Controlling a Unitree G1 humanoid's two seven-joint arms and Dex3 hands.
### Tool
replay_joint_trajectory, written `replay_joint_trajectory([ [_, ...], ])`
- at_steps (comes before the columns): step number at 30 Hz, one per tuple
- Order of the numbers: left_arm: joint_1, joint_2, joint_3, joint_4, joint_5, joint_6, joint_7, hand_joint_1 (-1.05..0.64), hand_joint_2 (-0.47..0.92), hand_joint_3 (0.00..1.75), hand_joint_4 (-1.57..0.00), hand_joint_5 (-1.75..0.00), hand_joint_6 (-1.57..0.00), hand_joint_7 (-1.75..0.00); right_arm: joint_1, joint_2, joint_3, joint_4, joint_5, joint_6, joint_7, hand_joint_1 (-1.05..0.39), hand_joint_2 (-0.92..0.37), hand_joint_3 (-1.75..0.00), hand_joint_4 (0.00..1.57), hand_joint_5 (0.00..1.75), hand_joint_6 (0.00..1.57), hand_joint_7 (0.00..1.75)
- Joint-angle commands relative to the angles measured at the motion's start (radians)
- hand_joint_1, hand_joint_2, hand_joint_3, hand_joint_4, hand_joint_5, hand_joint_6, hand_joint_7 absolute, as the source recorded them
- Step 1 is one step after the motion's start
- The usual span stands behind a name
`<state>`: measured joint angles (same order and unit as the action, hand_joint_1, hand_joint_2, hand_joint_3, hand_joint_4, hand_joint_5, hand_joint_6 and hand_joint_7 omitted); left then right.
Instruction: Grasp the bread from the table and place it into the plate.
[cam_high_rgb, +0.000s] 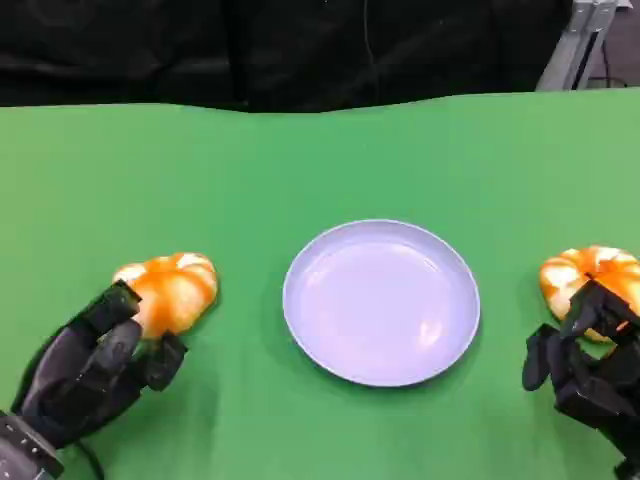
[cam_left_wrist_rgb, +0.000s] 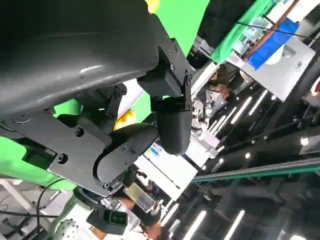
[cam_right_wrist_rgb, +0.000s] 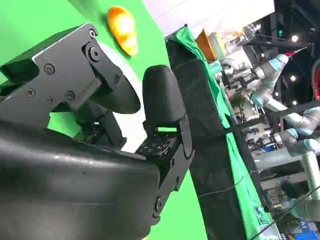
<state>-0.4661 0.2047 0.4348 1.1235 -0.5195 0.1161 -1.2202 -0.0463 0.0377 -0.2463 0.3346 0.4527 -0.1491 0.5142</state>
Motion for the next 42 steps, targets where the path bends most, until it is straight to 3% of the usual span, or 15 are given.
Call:
replay_joint_trajectory([
  [1, -0.002, 0.012, 0.006, 0.002, 0.0, -0.003, 0.002, -0.16, 0.54, 1.06, -0.84, -1.75, -0.87, -1.5, -0.007, -0.014, -0.007, -0.003, 0.006, -0.007, -0.004, -0.05, -0.44, -1.45, 0.94, 1.75, 0.78, 1.69],
  [11, -0.001, 0.01, 0.008, -0.001, -0.001, -0.007, 0.008, -0.17, 0.6, 0.93, -0.83, -1.75, -0.89, -1.47, -0.008, -0.019, -0.008, 0.001, 0.006, -0.009, 0.003, -0.06, -0.43, -1.44, 0.94, 1.75, 0.77, 1.7],
  [19, 0.004, 0.005, 0.007, -0.008, 0.005, -0.034, 0.019, -0.17, 0.6, 0.94, -0.83, -1.75, -0.88, -1.49, -0.008, -0.018, -0.008, 0.001, 0.005, -0.008, 0.0, -0.05, -0.44, -1.44, 0.93, 1.75, 0.77, 1.7],
  [21, 0.01, 0.003, 0.004, -0.019, 0.011, -0.055, 0.043, -0.16, 0.63, 0.91, -0.83, -1.75, -0.93, -1.38, -0.008, -0.018, -0.006, 0.001, 0.003, -0.009, -0.001, -0.05, -0.44, -1.44, 0.93, 1.75, 0.77, 1.7],
  [22, 0.012, 0.003, 0.003, -0.024, 0.011, -0.066, 0.046, -0.15, 0.62, 0.86, -0.82, -1.64, -0.93, -1.26, -0.007, -0.018, -0.005, 0.0, 0.001, -0.009, -0.002, -0.05, -0.44, -1.44, 0.93, 1.75, 0.77, 1.7],
  [23, 0.014, 0.002, 0.002, -0.027, 0.011, -0.072, 0.046, -0.17, 0.66, 0.67, -0.8, -1.5, -0.91, -1.1, -0.007, -0.017, -0.005, 0.0, 0.0, -0.009, -0.003, -0.06, -0.44, -1.44, 0.93, 1.75, 0.77, 1.7],
  [25, 0.019, 0.004, -0.002, -0.04, 0.011, -0.091, 0.031, -0.18, 0.72, 0.52, -0.79, -1.42, -0.91, -1.0, -0.008, -0.016, -0.005, 0.001, 0.003, -0.007, -0.002, -0.06, -0.44, -1.43, 0.93, 1.75, 0.77, 1.7],
  [27, 0.026, 0.01, -0.01, -0.062, 0.016, -0.128, 0.004, -0.31, 0.86, 0.16, -0.74, -0.61, -0.83, -0.33, -0.011, -0.014, -0.006, 0.005, 0.006, -0.008, 0.0, -0.05, -0.45, -1.44, 0.92, 1.75, 0.77, 1.71],
  [29, 0.035, 0.012, -0.017, -0.094, 0.017, -0.163, -0.003, -0.37, 0.9, 0.05, -0.74, -0.29, -0.8, -0.1, -0.012, -0.014, -0.006, 0.006, 0.006, -0.01, 0.002, -0.05, -0.45, -1.44, 0.93, 1.75, 0.77, 1.71],
  [30, 0.041, 0.013, -0.02, -0.112, 0.017, -0.177, -0.001, -0.48, 0.89, 0.02, -0.66, -0.16, -0.7, -0.04, -0.012, -0.014, -0.005, 0.006, 0.006, -0.009, 0.003, -0.05, -0.45, -1.44, 0.93, 1.75, 0.77, 1.71],
  [33, 0.085, 0.0, -0.045, -0.246, 0.058, -0.346, 0.057, -0.66, 0.91, 0.01, -0.54, -0.03, -0.55, 0.0, -0.013, -0.016, -0.007, 0.007, 0.009, -0.006, 0.005, -0.05, -0.44, -1.44, 0.93, 1.75, 0.77, 1.7],
  [36, 0.143, 0.002, -0.09, -0.37, 0.231, -0.675, 0.245, -0.83, 0.92, 0.14, -0.51, -0.01, -0.51, 0.0, -0.014, -0.017, -0.008, 0.008, 0.009, -0.003, 0.003, -0.04, -0.45, -1.45, 0.93, 1.75, 0.77, 1.69],
  [39, 0.184, 0.022, -0.124, -0.463, 0.413, -0.846, 0.451, -0.88, 0.92, 0.19, -0.47, 0.0, -0.46, 0.0, -0.016, -0.019, -0.008, 0.012, 0.009, -0.004, 0.009, -0.03, -0.44, -1.45, 0.94, 1.75, 0.78, 1.69],
  [42, 0.226, 0.043, -0.131, -0.607, 0.764, -0.951, 0.792, -0.88, 0.92, 0.15, -0.41, 0.0, -0.44, 0.0, -0.018, -0.019, -0.007, 0.013, 0.005, -0.003, 0.003, -0.04, -0.43, -1.46, 0.94, 1.75, 0.78, 1.69],
])
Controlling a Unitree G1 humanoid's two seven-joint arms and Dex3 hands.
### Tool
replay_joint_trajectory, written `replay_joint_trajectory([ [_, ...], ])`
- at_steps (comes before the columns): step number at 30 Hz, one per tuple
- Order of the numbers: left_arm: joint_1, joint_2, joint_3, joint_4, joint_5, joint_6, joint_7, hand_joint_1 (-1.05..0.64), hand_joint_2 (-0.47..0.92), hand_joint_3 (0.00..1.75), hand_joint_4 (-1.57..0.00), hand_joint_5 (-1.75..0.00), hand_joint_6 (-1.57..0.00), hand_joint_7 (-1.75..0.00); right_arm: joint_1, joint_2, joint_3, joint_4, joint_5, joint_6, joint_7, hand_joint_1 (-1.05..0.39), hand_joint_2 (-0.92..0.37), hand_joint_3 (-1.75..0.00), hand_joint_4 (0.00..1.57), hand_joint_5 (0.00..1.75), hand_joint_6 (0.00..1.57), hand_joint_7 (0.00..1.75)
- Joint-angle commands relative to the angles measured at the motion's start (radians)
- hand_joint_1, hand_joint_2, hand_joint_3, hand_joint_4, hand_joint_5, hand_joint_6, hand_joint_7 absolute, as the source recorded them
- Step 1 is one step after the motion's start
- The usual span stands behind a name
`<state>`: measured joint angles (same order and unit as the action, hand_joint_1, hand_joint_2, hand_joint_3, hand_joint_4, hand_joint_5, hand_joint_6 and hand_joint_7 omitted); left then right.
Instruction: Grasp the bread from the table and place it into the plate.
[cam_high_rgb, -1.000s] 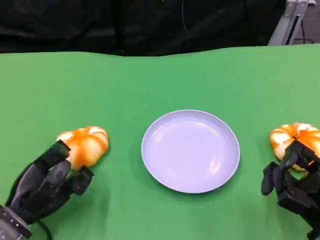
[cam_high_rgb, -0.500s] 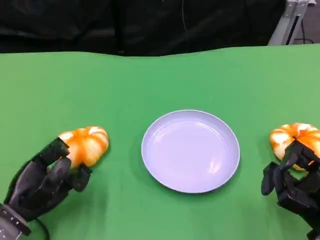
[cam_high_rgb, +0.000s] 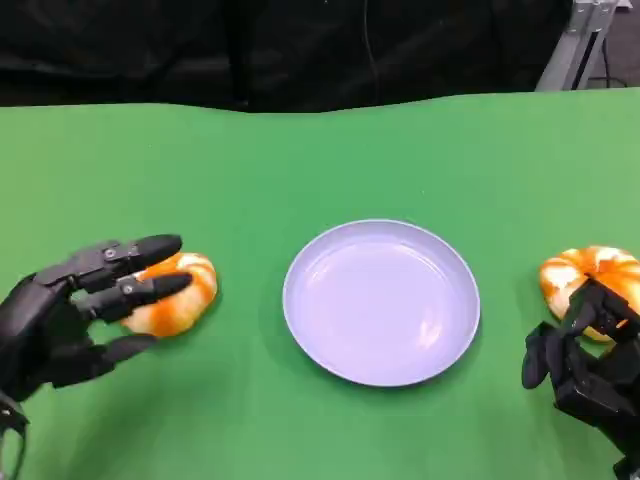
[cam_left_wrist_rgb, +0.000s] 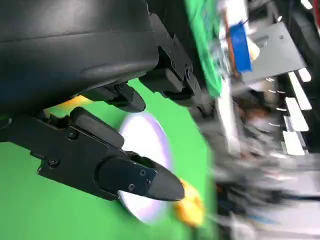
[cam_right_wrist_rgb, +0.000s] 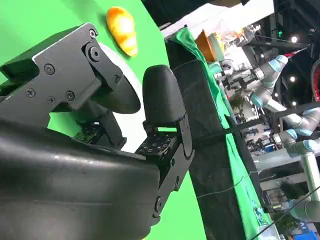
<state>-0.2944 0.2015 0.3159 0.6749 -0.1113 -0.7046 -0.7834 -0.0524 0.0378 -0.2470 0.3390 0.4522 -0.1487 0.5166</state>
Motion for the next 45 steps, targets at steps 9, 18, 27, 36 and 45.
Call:
replay_joint_trajectory([
  [9, 0.044, 0.152, -0.169, -0.331, 1.004, 0.061, 0.925, -0.93, 0.92, 0.06, -0.36, 0.0, -0.42, 0.0, -0.017, -0.018, -0.008, 0.019, 0.01, -0.005, 0.005, -0.04, -0.43, -1.47, 0.93, 1.75, 0.78, 1.7],
  [18, -0.055, 0.203, -0.425, -0.201, 1.091, 0.315, 0.969, -1.01, 0.92, 0.08, -0.25, 0.0, -0.31, 0.0, -0.006, -0.013, -0.004, 0.004, 0.012, -0.007, 0.01, -0.04, -0.43, -1.47, 0.94, 1.75, 0.77, 1.7],
  [27, -0.18, 0.209, -0.598, 0.008, 1.025, 0.395, 0.86, -1.05, 0.92, 0.19, -0.26, -0.01, -0.29, -0.01, 0.005, -0.01, 0.002, -0.012, 0.005, -0.003, 0.001, -0.05, -0.43, -1.46, 0.93, 1.75, 0.77, 1.7],
  [36, -0.316, 0.212, -0.691, 0.141, 0.936, 0.417, 0.695, -1.05, 0.92, 0.26, -0.35, -0.05, -0.33, -0.02, 0.012, -0.01, 0.01, -0.026, 0.002, -0.001, -0.011, -0.04, -0.44, -1.47, 0.93, 1.75, 0.77, 1.7],
  [45, -0.393, 0.192, -0.759, 0.283, 0.895, 0.397, 0.716, -0.92, 0.92, 0.27, -0.46, -0.05, -0.43, -0.04, 0.015, -0.008, 0.012, -0.025, 0.001, -0.01, -0.013, -0.05, -0.43, -1.46, 0.93, 1.75, 0.77, 1.71],
])
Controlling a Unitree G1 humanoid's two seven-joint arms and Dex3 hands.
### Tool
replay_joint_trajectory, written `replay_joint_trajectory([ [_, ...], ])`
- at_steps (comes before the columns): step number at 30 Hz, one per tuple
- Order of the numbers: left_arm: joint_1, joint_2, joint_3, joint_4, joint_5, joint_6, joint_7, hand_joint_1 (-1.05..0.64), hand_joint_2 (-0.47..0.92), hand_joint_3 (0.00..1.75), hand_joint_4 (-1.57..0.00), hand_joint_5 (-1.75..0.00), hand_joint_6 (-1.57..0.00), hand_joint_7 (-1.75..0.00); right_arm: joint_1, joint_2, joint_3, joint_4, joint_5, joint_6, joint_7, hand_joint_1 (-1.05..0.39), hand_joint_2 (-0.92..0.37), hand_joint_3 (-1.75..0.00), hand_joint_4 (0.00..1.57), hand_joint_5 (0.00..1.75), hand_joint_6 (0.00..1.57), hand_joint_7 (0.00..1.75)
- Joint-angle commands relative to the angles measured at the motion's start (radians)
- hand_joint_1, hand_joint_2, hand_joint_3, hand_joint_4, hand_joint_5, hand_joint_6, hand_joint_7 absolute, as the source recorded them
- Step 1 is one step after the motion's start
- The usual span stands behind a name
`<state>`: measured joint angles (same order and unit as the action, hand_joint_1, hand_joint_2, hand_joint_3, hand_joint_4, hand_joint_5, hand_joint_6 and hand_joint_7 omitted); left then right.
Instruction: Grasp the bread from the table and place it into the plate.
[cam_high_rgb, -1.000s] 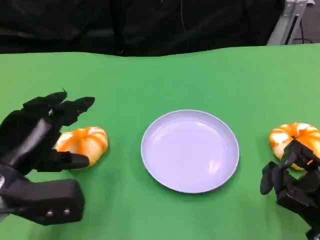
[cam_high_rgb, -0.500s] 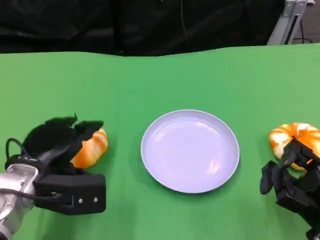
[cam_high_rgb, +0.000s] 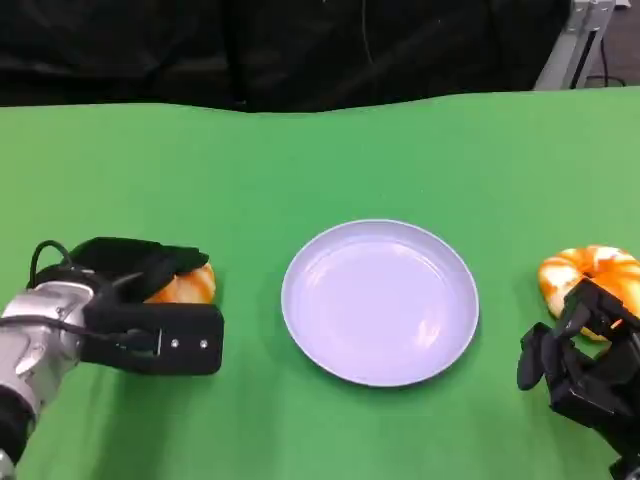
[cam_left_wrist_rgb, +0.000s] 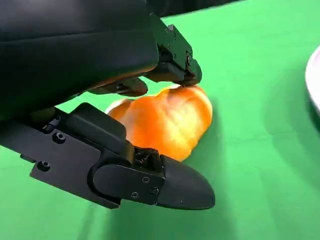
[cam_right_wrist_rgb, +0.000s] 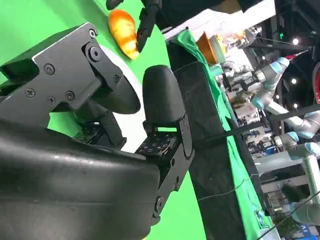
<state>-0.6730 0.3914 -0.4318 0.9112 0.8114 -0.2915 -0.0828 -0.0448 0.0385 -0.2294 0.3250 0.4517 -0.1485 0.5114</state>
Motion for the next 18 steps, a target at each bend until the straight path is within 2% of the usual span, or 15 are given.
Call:
replay_joint_trajectory([
  [1, -0.012, 0.001, -0.011, 0.053, -0.037, -0.024, 0.025, -0.84, 0.92, 0.24, -0.51, -0.06, -0.47, -0.04, 0.009, -0.008, -0.005, -0.012, 0.001, -0.012, -0.008, -0.05, -0.43, -1.46, 0.93, 1.75, 0.77, 1.71],
  [4, -0.007, -0.001, -0.014, 0.068, -0.055, -0.042, 0.064, -0.77, 0.92, 0.21, -0.55, -0.05, -0.51, -0.04, 0.011, -0.008, -0.004, -0.015, 0.002, -0.012, -0.007, -0.05, -0.43, -1.46, 0.93, 1.75, 0.77, 1.71],
  [5, -0.003, -0.003, -0.014, 0.072, -0.059, -0.049, 0.086, -0.59, 0.92, 0.14, -0.72, -0.09, -0.65, -0.05, 0.012, -0.008, -0.004, -0.016, 0.004, -0.011, -0.006, -0.06, -0.43, -1.46, 0.93, 1.75, 0.76, 1.71],
  [8, 0.008, -0.01, -0.008, 0.096, -0.077, -0.095, 0.169, -0.38, 0.92, 0.09, -0.96, -0.18, -0.82, -0.08, 0.014, -0.009, -0.004, -0.021, 0.004, -0.008, -0.009, -0.06, -0.44, -1.45, 0.93, 1.75, 0.76, 1.71],
  [9, 0.012, -0.014, -0.006, 0.108, -0.086, -0.115, 0.2, -0.31, 0.92, 0.06, -0.94, -0.39, -0.89, -0.06, 0.014, -0.009, -0.005, -0.021, 0.004, -0.008, -0.009, -0.06, -0.44, -1.45, 0.93, 1.75, 0.76, 1.71],
  [11, 0.016, -0.02, -0.006, 0.133, -0.097, -0.145, 0.25, -0.22, 0.92, 0.03, -0.73, -0.99, -1.01, -0.03, 0.013, -0.011, -0.006, -0.02, 0.004, -0.009, -0.007, -0.06, -0.44, -1.45, 0.93, 1.75, 0.76, 1.71],
  [12, 0.016, -0.021, -0.008, 0.145, -0.099, -0.155, 0.268, -0.2, 0.92, 0.03, -0.7, -1.09, -1.04, -0.03, 0.013, -0.012, -0.006, -0.02, 0.003, -0.01, -0.006, -0.06, -0.44, -1.45, 0.93, 1.75, 0.76, 1.71],
  [13, 0.017, -0.023, -0.011, 0.157, -0.1, -0.165, 0.285, -0.18, 0.92, 0.03, -0.68, -1.13, -1.06, -0.04, 0.014, -0.012, -0.006, -0.022, 0.001, -0.008, -0.009, -0.06, -0.44, -1.45, 0.93, 1.75, 0.76, 1.71],
  [15, 0.016, -0.026, -0.016, 0.177, -0.103, -0.175, 0.308, -0.15, 0.92, 0.08, -0.74, -1.0, -1.12, -0.04, 0.016, -0.012, -0.005, -0.027, 0.0, -0.004, -0.014, -0.06, -0.44, -1.45, 0.93, 1.75, 0.76, 1.71],
  [18, 0.02, -0.035, -0.023, 0.198, -0.105, -0.174, 0.352, -0.14, 0.92, 0.1, -0.83, -1.0, -1.21, -0.07, 0.02, -0.011, -0.003, -0.036, 0.003, 0.001, -0.017, -0.05, -0.44, -1.45, 0.93, 1.75, 0.77, 1.71],
])
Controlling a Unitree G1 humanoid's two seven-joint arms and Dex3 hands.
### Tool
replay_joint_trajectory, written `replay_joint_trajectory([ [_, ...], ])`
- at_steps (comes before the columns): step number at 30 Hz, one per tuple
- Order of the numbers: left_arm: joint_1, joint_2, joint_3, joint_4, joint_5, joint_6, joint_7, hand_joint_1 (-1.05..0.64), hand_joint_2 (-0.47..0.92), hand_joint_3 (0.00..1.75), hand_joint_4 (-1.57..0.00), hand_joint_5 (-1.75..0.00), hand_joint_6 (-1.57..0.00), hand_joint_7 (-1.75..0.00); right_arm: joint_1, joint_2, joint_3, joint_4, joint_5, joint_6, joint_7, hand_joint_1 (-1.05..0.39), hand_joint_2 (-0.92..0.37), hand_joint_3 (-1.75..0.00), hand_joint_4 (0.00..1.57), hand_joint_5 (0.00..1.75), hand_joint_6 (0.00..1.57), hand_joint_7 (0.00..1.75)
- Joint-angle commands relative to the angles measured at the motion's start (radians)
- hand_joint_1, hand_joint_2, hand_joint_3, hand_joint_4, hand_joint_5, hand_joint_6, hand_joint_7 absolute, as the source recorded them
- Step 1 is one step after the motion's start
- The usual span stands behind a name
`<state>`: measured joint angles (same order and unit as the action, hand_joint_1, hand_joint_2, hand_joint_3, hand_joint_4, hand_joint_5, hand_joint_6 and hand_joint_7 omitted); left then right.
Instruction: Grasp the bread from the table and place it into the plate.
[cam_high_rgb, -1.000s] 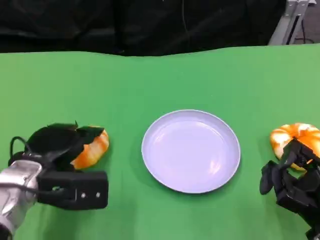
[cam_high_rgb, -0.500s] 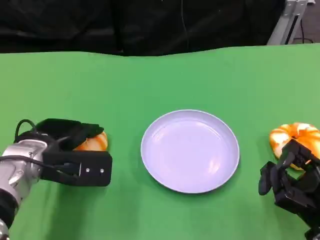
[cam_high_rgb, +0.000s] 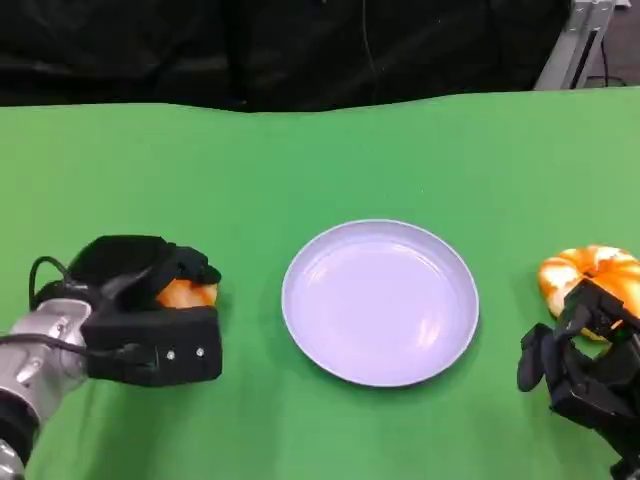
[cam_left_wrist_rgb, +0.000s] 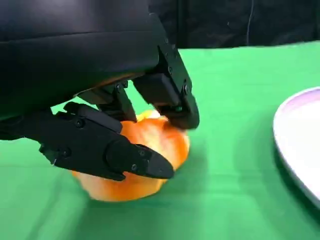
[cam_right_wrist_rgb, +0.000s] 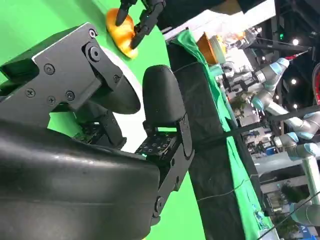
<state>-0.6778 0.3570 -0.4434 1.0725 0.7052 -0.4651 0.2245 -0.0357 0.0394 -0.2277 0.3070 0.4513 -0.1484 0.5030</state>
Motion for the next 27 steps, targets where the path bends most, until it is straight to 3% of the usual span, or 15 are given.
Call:
replay_joint_trajectory([
  [1, 0.026, -0.003, -0.012, 0.042, 0.0, -0.001, 0.059, -0.13, 0.92, 0.1, -0.85, -1.06, -1.24, -0.09, 0.012, -0.012, -0.005, -0.018, 0.004, 0.0, -0.008, -0.05, -0.44, -1.45, 0.93, 1.75, 0.76, 1.71],
  [2, 0.03, -0.005, -0.016, 0.046, 0.004, -0.004, 0.089, -0.13, 0.92, 0.1, -0.86, -1.1, -1.25, -0.09, 0.012, -0.013, -0.005, -0.016, 0.004, -0.002, -0.006, -0.05, -0.44, -1.45, 0.93, 1.75, 0.76, 1.71],
  [3, 0.035, -0.007, -0.018, 0.049, 0.008, -0.011, 0.124, -0.14, 0.92, 0.19, -0.79, -1.38, -1.27, -0.18, 0.012, -0.013, -0.005, -0.015, 0.004, -0.004, -0.004, -0.05, -0.44, -1.45, 0.93, 1.75, 0.76, 1.71],
  [4, 0.037, -0.009, -0.022, 0.053, 0.011, -0.017, 0.152, -0.14, 0.85, 0.43, -0.72, -1.6, -0.98, -0.88, 0.012, -0.013, -0.006, -0.014, 0.003, -0.005, -0.004, -0.05, -0.44, -1.45, 0.93, 1.75, 0.76, 1.71],
  [5, 0.039, -0.009, -0.026, 0.056, 0.014, -0.022, 0.176, -0.14, 0.81, 0.54, -0.7, -1.67, -0.78, -1.29, 0.012, -0.014, -0.006, -0.013, 0.003, -0.006, -0.003, -0.05, -0.44, -1.45, 0.92, 1.75, 0.76, 1.71],
  [6, 0.038, -0.007, -0.03, 0.057, 0.014, -0.024, 0.187, -0.14, 0.8, 0.62, -0.7, -1.72, -0.66, -1.56, 0.011, -0.015, -0.006, -0.013, 0.004, -0.005, -0.001, -0.05, -0.44, -1.45, 0.92, 1.75, 0.76, 1.71],
  [7, 0.037, -0.006, -0.034, 0.057, 0.013, -0.025, 0.193, -0.14, 0.8, 0.65, -0.69, -1.73, -0.62, -1.65, 0.011, -0.015, -0.006, -0.014, 0.005, -0.003, 0.0, -0.05, -0.44, -1.45, 0.92, 1.75, 0.76, 1.71],
  [11, 0.029, 0.008, -0.031, 0.048, -0.001, -0.034, 0.184, -0.14, 0.77, 0.67, -0.66, -1.75, -0.55, -1.74, 0.01, -0.018, -0.007, -0.013, 0.004, -0.003, -0.001, -0.05, -0.44, -1.46, 0.92, 1.75, 0.76, 1.71],
  [21, 0.015, 0.044, 0.001, 0.003, -0.028, -0.053, 0.178, -0.09, 0.74, 0.69, -0.67, -1.75, -0.56, -1.75, 0.013, -0.018, -0.007, -0.016, 0.006, -0.002, 0.003, -0.05, -0.44, -1.46, 0.92, 1.75, 0.76, 1.7],
  [27, 0.012, 0.06, 0.026, -0.051, -0.052, -0.071, 0.145, -0.08, 0.78, 0.6, -0.69, -1.75, -0.59, -1.72, 0.012, -0.02, -0.007, -0.013, 0.004, -0.003, 0.004, -0.06, -0.44, -1.45, 0.92, 1.75, 0.76, 1.71],
])
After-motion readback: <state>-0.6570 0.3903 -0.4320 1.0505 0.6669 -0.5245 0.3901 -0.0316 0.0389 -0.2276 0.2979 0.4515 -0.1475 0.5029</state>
